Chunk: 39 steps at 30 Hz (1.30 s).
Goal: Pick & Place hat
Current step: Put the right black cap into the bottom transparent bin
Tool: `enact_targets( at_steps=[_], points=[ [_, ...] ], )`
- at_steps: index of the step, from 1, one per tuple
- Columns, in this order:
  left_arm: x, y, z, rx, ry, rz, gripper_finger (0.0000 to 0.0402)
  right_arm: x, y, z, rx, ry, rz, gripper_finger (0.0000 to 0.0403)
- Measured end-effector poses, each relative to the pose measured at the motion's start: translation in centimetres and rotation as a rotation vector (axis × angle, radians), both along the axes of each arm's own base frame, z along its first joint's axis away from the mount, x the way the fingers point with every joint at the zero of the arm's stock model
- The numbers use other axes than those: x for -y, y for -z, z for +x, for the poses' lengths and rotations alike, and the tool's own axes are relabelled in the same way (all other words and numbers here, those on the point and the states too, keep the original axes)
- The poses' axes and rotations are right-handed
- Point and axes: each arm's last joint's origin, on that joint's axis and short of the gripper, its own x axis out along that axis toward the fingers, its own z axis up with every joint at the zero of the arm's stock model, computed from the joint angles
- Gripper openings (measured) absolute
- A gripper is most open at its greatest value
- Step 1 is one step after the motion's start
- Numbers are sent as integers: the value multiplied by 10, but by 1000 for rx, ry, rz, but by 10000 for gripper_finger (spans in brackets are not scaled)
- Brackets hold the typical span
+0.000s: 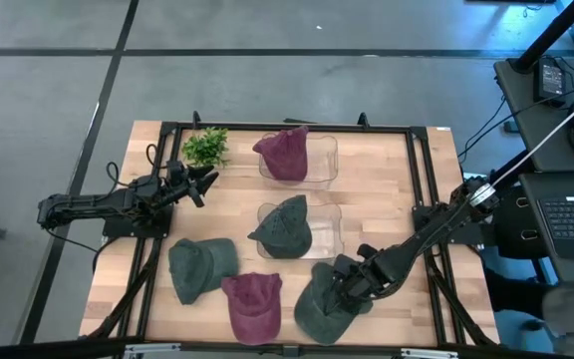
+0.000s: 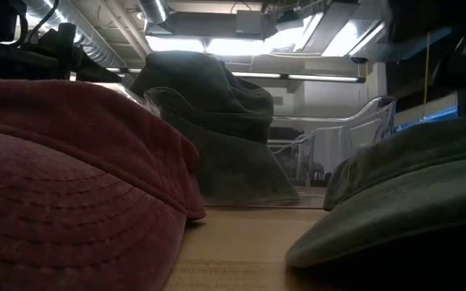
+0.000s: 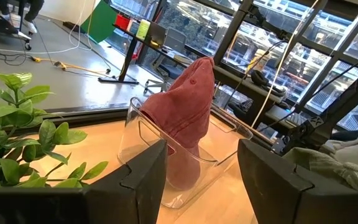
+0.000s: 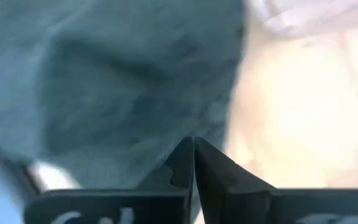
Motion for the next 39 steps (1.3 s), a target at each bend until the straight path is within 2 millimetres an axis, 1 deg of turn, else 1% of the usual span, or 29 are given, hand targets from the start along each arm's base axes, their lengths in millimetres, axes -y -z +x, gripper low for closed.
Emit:
enact_targets(
  at_steps=[1,3,6,8,11,15,18,20,24,28,34,36,39],
  points=[
    [0,0,0,0,0,0,191,-2,-4,0,-2,2,13,18],
    [0,0,0,0,0,0,190,-3,-6,-1,-20,49,28,29],
    [0,0,0,0,6,0,190,-2,-5,-2,-47,164,60,62],
    [0,0,0,-1,17,0,191,-2,-5,-2,-52,244,76,95],
    [1,0,0,-1,22,0,191,-1,-4,-3,-53,323,84,159],
    [1,0,0,-1,23,0,189,0,2,-4,-4,325,43,244],
    [1,0,0,-1,27,0,190,-1,11,-7,27,312,26,287],
    [1,0,0,3,27,-6,191,0,18,-11,11,325,34,303],
    [1,0,0,9,27,-16,190,5,35,-18,-11,375,41,311],
    [1,0,0,9,27,-16,190,6,46,-18,46,368,63,312],
    [1,0,0,9,27,-16,191,9,60,-22,26,330,27,311],
    [1,0,0,9,27,-16,190,8,66,-22,8,283,-2,303],
    [1,0,0,9,26,-15,190,9,74,-22,-24,253,-36,266]
  ],
)
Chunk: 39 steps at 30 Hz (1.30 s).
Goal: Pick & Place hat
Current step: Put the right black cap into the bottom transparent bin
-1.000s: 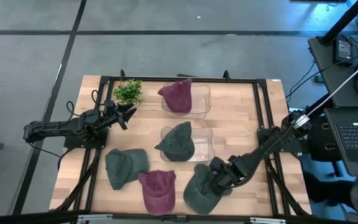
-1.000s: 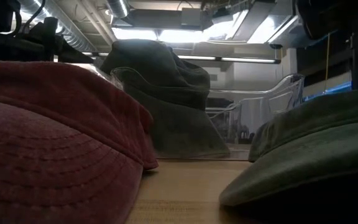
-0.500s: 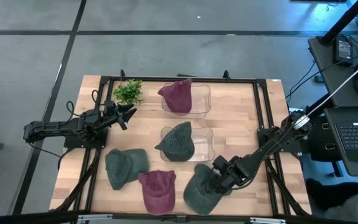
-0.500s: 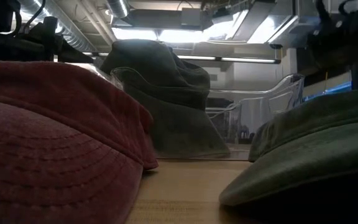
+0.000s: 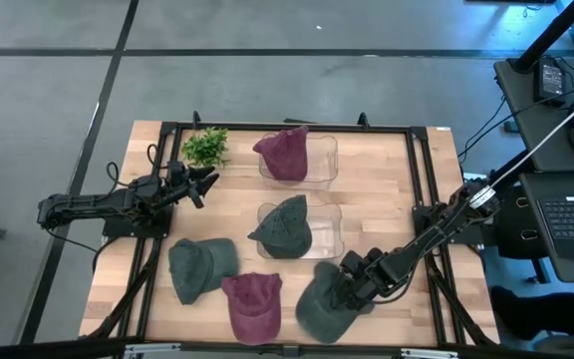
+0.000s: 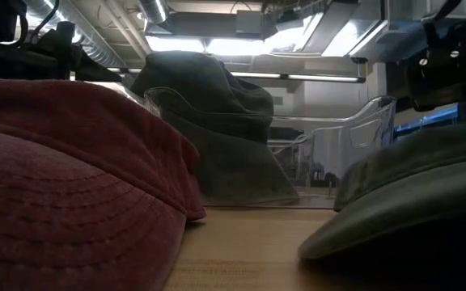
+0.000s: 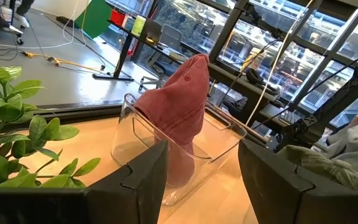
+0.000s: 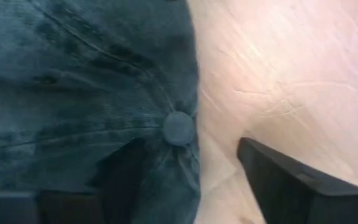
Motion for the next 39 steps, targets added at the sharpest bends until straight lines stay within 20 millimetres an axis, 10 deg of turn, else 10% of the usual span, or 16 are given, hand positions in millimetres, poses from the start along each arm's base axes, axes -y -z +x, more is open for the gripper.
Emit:
enact_targets(
  at_steps=[11,17,27,39],
  points=[
    [0,0,0,-1,-3,2,190,2,5,-4,-72,-9,-14,25],
    [0,0,0,0,-4,0,191,-1,-22,-21,-46,-49,-12,12],
    [0,0,0,-7,-3,1,191,-19,-144,-40,53,-389,-149,11],
    [0,0,0,-7,-4,1,190,2,-293,-47,301,-620,-412,11]
  ],
)
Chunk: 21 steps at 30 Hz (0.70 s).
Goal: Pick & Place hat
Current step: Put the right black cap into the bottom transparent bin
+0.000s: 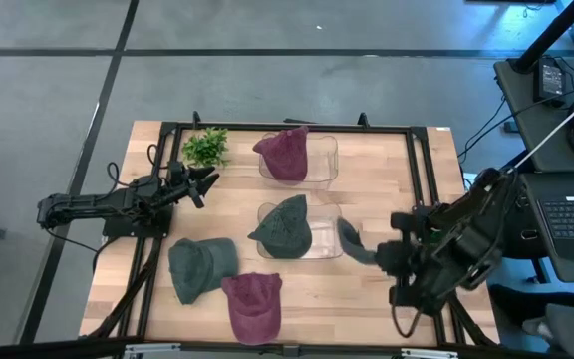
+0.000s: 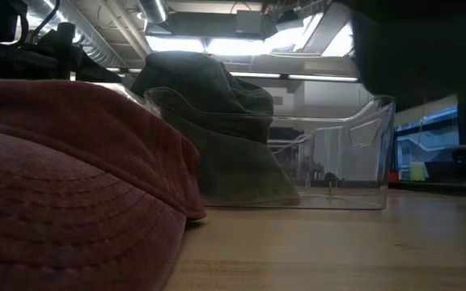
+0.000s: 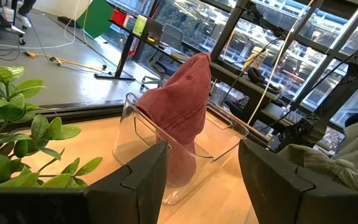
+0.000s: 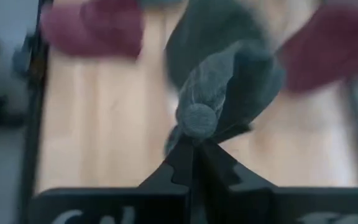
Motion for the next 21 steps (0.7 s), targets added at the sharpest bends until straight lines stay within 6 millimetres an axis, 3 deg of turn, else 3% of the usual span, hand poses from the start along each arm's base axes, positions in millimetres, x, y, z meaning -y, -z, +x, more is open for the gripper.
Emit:
enact_targets(
  at_steps=[4,10,16,21],
  points=[
    [0,0,0,0,0,0,190,17,-28,6,140,-40,-157,11],
    [0,0,0,0,0,0,191,43,-36,33,125,-161,-428,11],
    [0,0,0,-11,0,17,190,51,-22,73,54,-282,-654,11],
    [0,0,0,-50,0,77,191,49,2,90,-46,-334,-779,11]
  ],
)
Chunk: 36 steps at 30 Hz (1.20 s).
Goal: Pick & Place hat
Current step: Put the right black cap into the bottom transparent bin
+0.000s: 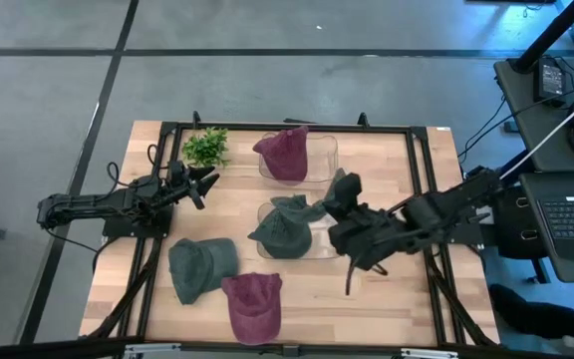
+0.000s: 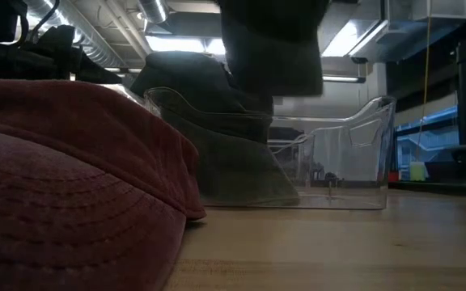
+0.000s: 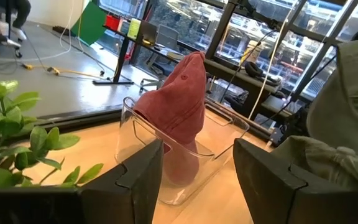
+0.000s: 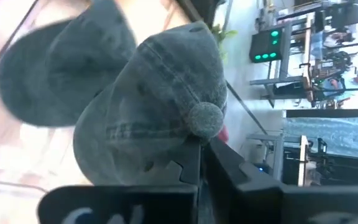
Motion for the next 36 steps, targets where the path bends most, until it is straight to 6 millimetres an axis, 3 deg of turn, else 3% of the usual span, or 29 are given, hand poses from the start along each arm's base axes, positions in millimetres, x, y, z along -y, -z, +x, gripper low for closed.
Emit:
enact_targets(
  at_steps=[7,10,16,20,36],
  points=[
    [0,0,0,-16,0,25,190,-2,29,4,-90,-3,-40,11],
    [0,0,0,-15,0,26,191,-6,26,2,-84,-23,-41,11],
    [0,-1,0,-10,0,27,189,-18,0,-17,-1,-96,20,11],
    [0,0,0,-25,0,47,191,-21,0,-21,-14,-117,16,11],
    [0,0,0,-45,1,71,191,-21,42,-6,-60,-145,-59,11]
  ],
)
